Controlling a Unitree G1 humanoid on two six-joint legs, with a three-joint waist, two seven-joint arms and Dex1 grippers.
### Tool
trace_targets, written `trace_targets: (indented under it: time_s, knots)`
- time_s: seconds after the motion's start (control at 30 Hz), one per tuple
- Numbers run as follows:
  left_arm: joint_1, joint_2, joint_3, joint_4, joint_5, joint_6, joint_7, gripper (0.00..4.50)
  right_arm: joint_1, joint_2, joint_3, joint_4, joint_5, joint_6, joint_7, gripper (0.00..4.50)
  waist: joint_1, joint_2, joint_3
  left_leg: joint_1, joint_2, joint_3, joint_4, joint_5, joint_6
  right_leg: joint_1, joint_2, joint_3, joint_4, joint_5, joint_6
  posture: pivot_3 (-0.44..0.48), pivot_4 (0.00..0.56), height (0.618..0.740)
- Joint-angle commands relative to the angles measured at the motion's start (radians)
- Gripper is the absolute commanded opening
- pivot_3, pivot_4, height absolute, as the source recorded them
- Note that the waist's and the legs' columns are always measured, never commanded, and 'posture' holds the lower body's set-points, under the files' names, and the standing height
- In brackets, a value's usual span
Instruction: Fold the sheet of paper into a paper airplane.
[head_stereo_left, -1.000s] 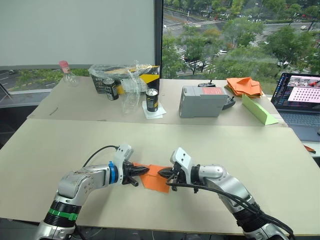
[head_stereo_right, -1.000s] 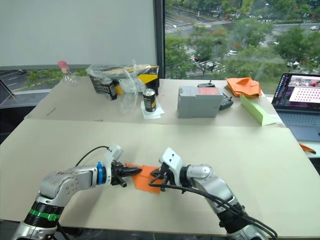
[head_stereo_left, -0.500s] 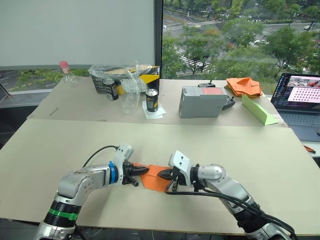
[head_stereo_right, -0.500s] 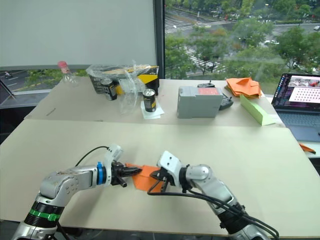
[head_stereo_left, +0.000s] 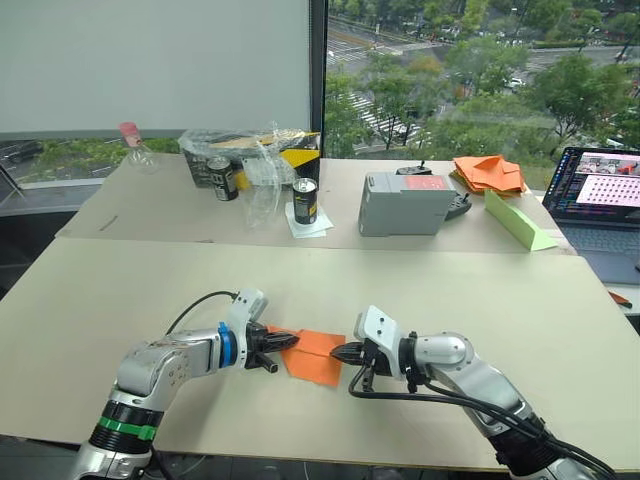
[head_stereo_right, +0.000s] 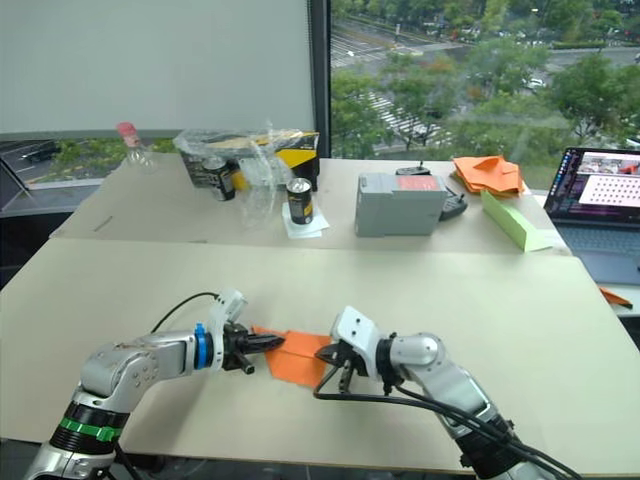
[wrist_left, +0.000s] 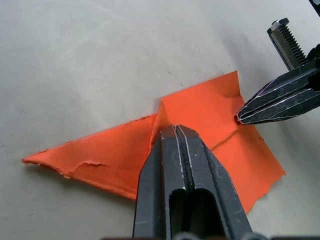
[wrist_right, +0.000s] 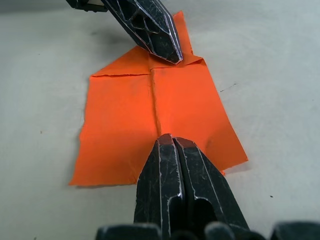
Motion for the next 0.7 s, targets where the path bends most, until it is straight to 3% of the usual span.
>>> trace_targets:
  time_s: [0.03, 0.7]
  knots:
    - [-0.008, -0.019, -0.012, -0.022, 0.006, 0.046, 0.033, 0.00, 0.030, -0.023, 0.025, 0.062, -0.035, 0.029, 0.002, 0.04, 0.002, 0.000, 0.000, 0.000, 0.000, 0.000, 0.000, 0.000, 0.000, 0.000, 0.000, 0.000, 0.000, 0.000, 0.000, 0.000, 0.150, 0.740]
    - [-0.033, -0.071, -0.090, -0.077, 0.007, 0.085, 0.031, 0.00, 0.021, -0.012, 0.025, 0.054, -0.032, 0.039, -0.003, 0.04, 0.001, 0.000, 0.000, 0.000, 0.000, 0.000, 0.000, 0.000, 0.000, 0.000, 0.000, 0.000, -0.001, 0.000, 0.000, 0.000, 0.150, 0.740]
